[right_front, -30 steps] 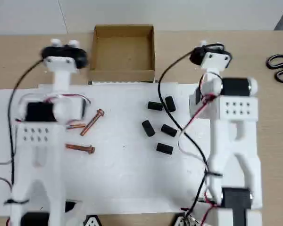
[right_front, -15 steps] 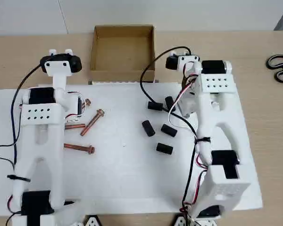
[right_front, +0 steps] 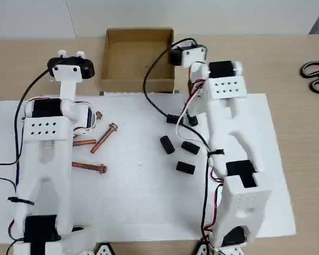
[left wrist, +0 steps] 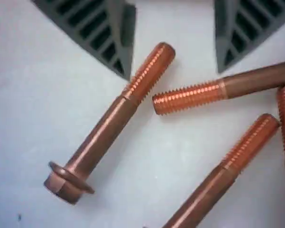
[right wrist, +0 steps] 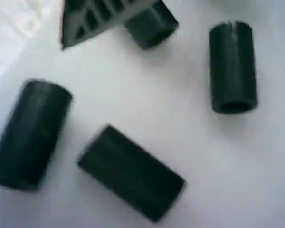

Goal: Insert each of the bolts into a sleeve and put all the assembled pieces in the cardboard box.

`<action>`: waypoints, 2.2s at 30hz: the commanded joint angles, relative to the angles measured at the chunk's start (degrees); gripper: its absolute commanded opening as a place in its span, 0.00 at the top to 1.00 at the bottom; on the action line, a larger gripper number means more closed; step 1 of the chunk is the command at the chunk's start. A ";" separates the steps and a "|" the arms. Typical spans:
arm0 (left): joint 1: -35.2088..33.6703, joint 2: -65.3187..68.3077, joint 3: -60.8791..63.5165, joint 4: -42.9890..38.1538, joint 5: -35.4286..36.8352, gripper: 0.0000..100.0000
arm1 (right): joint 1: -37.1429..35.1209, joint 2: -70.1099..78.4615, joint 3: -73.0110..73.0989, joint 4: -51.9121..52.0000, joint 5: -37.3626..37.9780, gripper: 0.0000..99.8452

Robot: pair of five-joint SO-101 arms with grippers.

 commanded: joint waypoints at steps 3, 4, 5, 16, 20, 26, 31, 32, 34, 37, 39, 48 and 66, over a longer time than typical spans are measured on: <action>-0.35 -0.18 -2.24 -1.32 -0.44 0.88 | -3.03 1.27 -2.46 -3.21 -2.37 0.81; -0.35 -0.18 -2.24 -1.32 -0.44 0.88 | -3.12 2.24 -2.46 -3.82 -2.46 0.81; -0.35 -0.18 -2.24 -1.32 -0.44 0.88 | -3.21 3.21 -2.46 -4.26 -2.46 0.81; -0.35 -0.18 -0.92 -1.93 -0.26 0.88 | -0.40 10.51 -2.55 -6.37 -1.93 0.81; -0.35 -0.18 1.98 -2.99 -0.26 0.89 | 0.75 12.09 -2.55 -6.46 -0.97 0.81; -0.44 -0.18 3.30 -3.34 -0.26 0.89 | 1.89 14.81 -2.55 -7.96 0.09 0.81; -0.44 -0.18 3.38 -4.13 -0.18 0.89 | 1.71 15.34 -2.55 -8.13 0.09 0.81; -0.44 -0.18 3.38 -4.13 -0.18 0.89 | 1.71 15.34 -2.55 -8.57 0.09 0.81; -0.44 -0.18 3.38 -4.13 -0.18 0.89 | 1.80 14.81 -2.64 -9.10 0.09 0.81; -0.44 -0.18 3.38 -4.13 -0.18 0.89 | 1.63 14.81 -3.96 -8.40 0.09 0.81; -0.44 -0.18 3.38 -4.13 -0.26 0.89 | 1.63 14.81 -4.57 -8.22 0.09 0.81; -0.44 -0.18 3.47 -4.84 -0.26 0.89 | -0.57 14.99 -7.56 -7.78 2.46 0.81; -0.35 -0.18 6.81 -7.12 -0.18 0.89 | -1.10 20.35 -7.56 -5.23 2.11 0.97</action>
